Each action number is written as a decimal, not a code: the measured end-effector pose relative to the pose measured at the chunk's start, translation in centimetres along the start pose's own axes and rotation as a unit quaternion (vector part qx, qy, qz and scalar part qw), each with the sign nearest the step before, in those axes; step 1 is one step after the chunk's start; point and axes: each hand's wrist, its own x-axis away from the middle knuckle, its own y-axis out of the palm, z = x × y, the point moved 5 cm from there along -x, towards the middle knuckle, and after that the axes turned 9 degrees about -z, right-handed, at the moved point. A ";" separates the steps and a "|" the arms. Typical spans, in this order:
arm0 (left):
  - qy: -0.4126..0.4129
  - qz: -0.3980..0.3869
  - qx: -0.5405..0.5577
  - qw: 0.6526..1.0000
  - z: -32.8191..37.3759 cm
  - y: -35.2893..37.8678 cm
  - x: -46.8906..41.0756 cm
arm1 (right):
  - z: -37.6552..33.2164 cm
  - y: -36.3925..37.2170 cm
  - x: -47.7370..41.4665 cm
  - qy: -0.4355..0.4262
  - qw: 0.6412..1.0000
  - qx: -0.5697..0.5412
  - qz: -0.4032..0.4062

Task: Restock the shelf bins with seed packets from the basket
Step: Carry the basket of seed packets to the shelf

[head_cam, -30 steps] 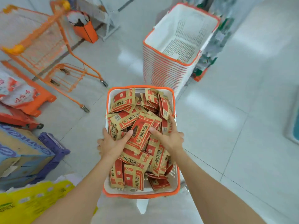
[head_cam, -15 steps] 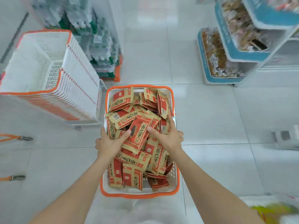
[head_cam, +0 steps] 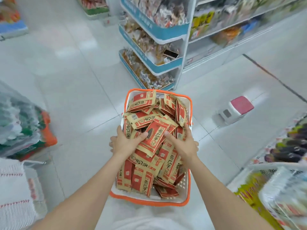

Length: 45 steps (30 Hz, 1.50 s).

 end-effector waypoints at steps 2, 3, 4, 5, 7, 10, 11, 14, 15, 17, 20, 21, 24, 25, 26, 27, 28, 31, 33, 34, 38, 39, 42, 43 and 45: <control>0.026 -0.028 -0.025 0.999 5.4 1.5 -3.0 | -2.0 -2.8 -2.8 0.002 0.999 -0.026 0.033; 0.038 -0.039 -0.040 0.998 8.0 2.3 -4.5 | -2.9 -4.2 -4.2 0.000 0.998 -0.035 0.050; 0.053 -0.049 -0.054 0.996 10.7 3.2 -5.9 | -3.8 -5.7 -5.5 -0.002 0.997 -0.047 0.066; 0.065 -0.060 -0.065 0.994 13.4 4.2 -7.1 | -4.5 -7.3 -6.9 -0.001 0.995 -0.060 0.084; 0.088 -0.079 -0.086 0.989 18.5 6.5 -9.6 | -5.6 -10.5 -10.2 -0.002 0.990 -0.087 0.114; 0.122 -0.095 -0.119 0.981 26.1 10.8 -13.6 | -7.7 -15.4 -14.9 0.002 0.984 -0.103 0.147; 0.134 -0.098 -0.127 0.978 28.5 12.4 -14.9 | -8.6 -17.1 -16.4 0.004 0.983 -0.104 0.154; 0.164 -0.105 -0.125 0.973 35.4 17.4 -18.9 | -11.1 -22.6 -21.4 0.003 0.978 -0.120 0.173; 0.165 -0.109 -0.124 0.972 37.6 19.1 -19.9 | -12.0 -24.5 -23.2 0.002 0.977 -0.123 0.173; 0.172 -0.121 -0.120 0.970 42.3 22.0 -21.4 | -13.6 -28.2 -26.8 -0.001 0.977 -0.126 0.169; 0.171 -0.128 -0.111 0.971 48.5 26.0 -23.7 | -16.2 -33.3 -31.8 -0.013 0.974 -0.142 0.173; 0.171 -0.128 -0.112 0.970 50.5 27.2 -24.5 | -17.1 -35.0 -33.3 -0.008 0.975 -0.137 0.174; 0.174 -0.132 -0.102 0.971 55.9 30.8 -26.5 | -19.3 -39.6 -37.8 -0.005 0.974 -0.139 0.177; 0.175 -0.135 -0.099 0.970 57.7 32.0 -27.3 | -20.1 -40.9 -39.3 -0.007 0.974 -0.141 0.179; 0.176 -0.138 -0.099 0.970 59.5 33.2 -28.3 | -20.9 -42.3 -40.9 -0.007 0.973 -0.143 0.182; 0.180 -0.141 -0.100 0.968 61.3 34.5 -29.3 | -21.7 -43.6 -42.4 -0.004 0.973 -0.143 0.184; 0.181 -0.147 -0.105 0.967 62.8 35.9 -30.7 | -22.3 -44.9 -44.0 -0.001 0.972 -0.144 0.185; 0.178 -0.155 -0.129 0.963 67.4 40.0 -35.4 | -24.2 -48.4 -49.1 0.019 0.971 -0.134 0.197; 0.168 -0.160 -0.147 0.961 70.5 42.7 -38.4 | -25.3 -50.5 -52.6 0.035 0.968 -0.141 0.205; 0.167 -0.163 -0.153 0.960 72.0 44.2 -40.3 | -25.8 -51.5 -54.5 0.036 0.966 -0.154 0.205; 0.169 -0.170 -0.194 0.951 77.1 49.6 -46.8 | -27.0 -55.1 -61.7 0.059 0.959 -0.176 0.212; 0.158 -0.173 -0.209 0.949 78.2 51.0 -48.2 | -26.8 -56.0 -63.6 0.071 0.957 -0.182 0.213; 0.144 -0.172 -0.240 0.944 80.6 55.0 -52.9 | -26.0 -58.3 -69.3 0.098 0.954 -0.195 0.207; 0.140 -0.173 -0.246 0.943 81.2 56.4 -54.4 | -25.5 -58.9 -71.2 0.106 0.953 -0.195 0.205; 0.138 -0.172 -0.240 0.945 82.0 59.1 -57.4 | -24.4 -60.0 -75.2 0.112 0.955 -0.187 0.201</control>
